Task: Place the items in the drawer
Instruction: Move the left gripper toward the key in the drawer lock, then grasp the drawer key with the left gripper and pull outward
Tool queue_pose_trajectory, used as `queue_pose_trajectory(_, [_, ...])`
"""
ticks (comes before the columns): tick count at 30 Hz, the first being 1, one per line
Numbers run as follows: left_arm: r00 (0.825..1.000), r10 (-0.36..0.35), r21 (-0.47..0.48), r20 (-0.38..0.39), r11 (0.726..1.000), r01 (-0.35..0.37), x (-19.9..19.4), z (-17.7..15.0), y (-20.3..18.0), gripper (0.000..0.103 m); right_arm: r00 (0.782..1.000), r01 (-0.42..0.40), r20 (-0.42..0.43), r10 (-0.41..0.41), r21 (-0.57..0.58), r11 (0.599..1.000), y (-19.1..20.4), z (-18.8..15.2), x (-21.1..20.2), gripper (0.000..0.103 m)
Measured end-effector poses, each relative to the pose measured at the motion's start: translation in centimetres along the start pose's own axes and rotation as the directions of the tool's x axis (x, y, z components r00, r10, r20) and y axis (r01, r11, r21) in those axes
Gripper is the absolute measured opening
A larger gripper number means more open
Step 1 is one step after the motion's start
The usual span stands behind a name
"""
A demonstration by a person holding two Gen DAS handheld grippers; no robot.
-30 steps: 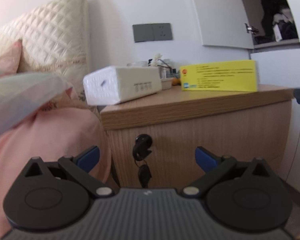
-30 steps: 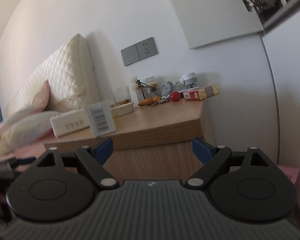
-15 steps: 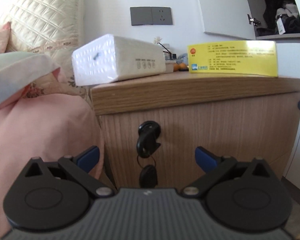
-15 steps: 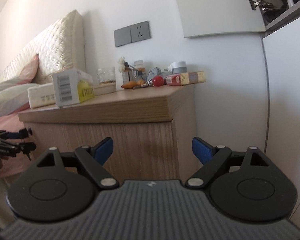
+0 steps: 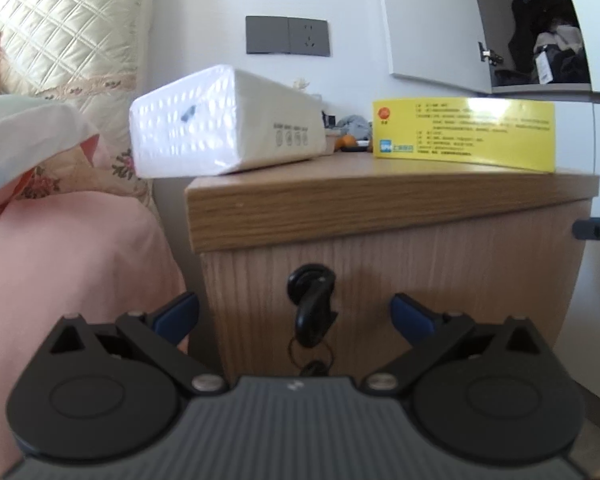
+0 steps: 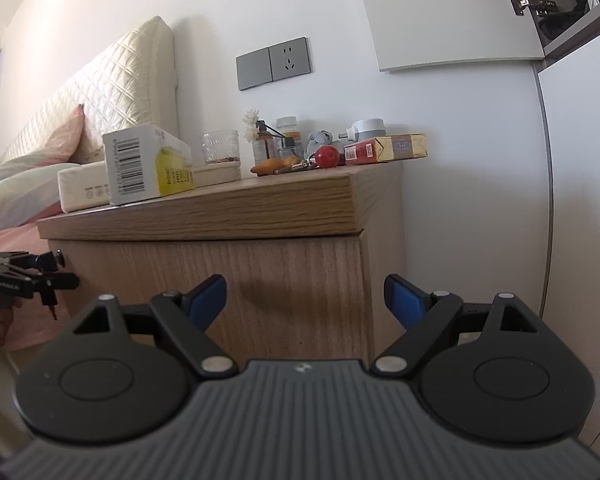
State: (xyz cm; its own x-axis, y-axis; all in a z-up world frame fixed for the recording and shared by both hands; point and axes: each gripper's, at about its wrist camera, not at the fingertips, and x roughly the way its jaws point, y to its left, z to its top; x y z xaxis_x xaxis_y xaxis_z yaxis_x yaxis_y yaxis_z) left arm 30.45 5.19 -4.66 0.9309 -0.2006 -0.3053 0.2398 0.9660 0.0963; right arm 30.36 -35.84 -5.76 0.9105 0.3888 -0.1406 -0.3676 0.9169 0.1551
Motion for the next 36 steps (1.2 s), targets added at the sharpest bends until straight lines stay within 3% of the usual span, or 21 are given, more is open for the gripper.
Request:
queue_pose_trajectory(24, [1.000,-0.020,0.077,-0.014,0.997,0.021,0.5,0.2,-1.1,0.102,0.999,0.013,0.034,-0.012,-0.031,0.999,1.4,-0.2,0.5,0.090])
queue_pose_trajectory(28, [0.998,-0.051,0.061,-0.031,0.997,0.053,0.3,0.7,-0.5,0.102,0.999,-0.009,0.044,0.008,0.019,1.000,0.9,-0.2,0.5,0.090])
queue_pose_trajectory(36, [0.999,-0.045,0.073,-0.026,0.996,0.047,0.2,0.5,-0.6,0.102,0.999,-0.034,0.007,0.034,-0.028,0.999,0.9,0.2,0.4,0.092])
